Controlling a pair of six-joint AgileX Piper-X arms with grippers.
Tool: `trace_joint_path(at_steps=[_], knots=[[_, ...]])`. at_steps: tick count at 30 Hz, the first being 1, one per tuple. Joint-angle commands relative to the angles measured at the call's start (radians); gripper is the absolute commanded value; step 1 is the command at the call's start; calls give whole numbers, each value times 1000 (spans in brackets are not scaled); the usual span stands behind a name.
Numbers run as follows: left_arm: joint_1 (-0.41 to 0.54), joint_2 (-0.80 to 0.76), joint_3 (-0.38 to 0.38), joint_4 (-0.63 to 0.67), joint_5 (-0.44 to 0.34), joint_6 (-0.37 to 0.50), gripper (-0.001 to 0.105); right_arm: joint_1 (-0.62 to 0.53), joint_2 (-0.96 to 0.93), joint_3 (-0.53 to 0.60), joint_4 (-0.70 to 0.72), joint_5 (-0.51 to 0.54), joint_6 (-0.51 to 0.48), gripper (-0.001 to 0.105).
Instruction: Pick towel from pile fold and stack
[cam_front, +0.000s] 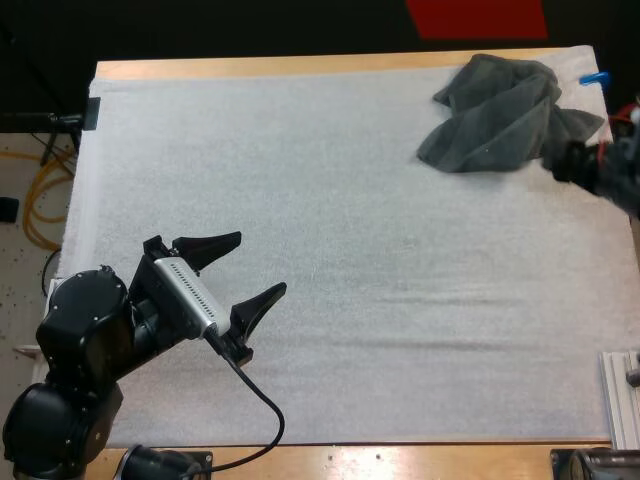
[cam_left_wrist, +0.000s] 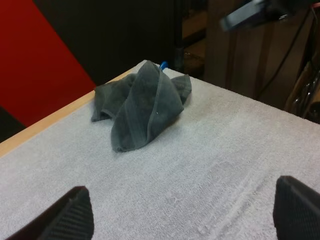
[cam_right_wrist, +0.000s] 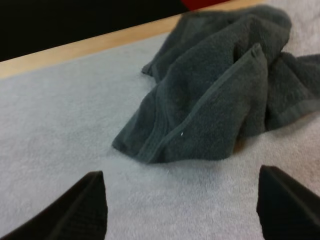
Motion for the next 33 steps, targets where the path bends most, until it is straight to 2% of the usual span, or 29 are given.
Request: trace_joint_path(at_steps=[1, 5, 9, 18, 24, 26, 29, 32, 33], knots=[[-5, 0, -8, -11, -2, 3, 72, 1, 38, -28, -13, 7, 14, 62], [-5, 0, -8, -10, -2, 3, 72, 1, 204, -95, -16, 7, 59, 63], [-5, 0, -8, -1, -2, -2, 72, 1, 336, -149, -22, 7, 92, 75], [-5, 0, -8, 0, -2, -2, 72, 1, 564, -208, -149, 0, 222, 75], [-5, 0, -8, 0, -2, -2, 72, 1, 674, -248, -195, -64, 312, 75], [-5, 0, -8, 0, -2, -2, 72, 1, 703, -259, -198, -83, 331, 73], [-5, 0, -8, 0, -2, -2, 72, 1, 738, -278, -210, -112, 358, 63], [-5, 0, -8, 0, -2, -2, 72, 1, 761, -286, -218, -121, 422, 49], [-5, 0, -8, 0, -2, -2, 72, 1, 763, -286, -221, -135, 441, 41]])
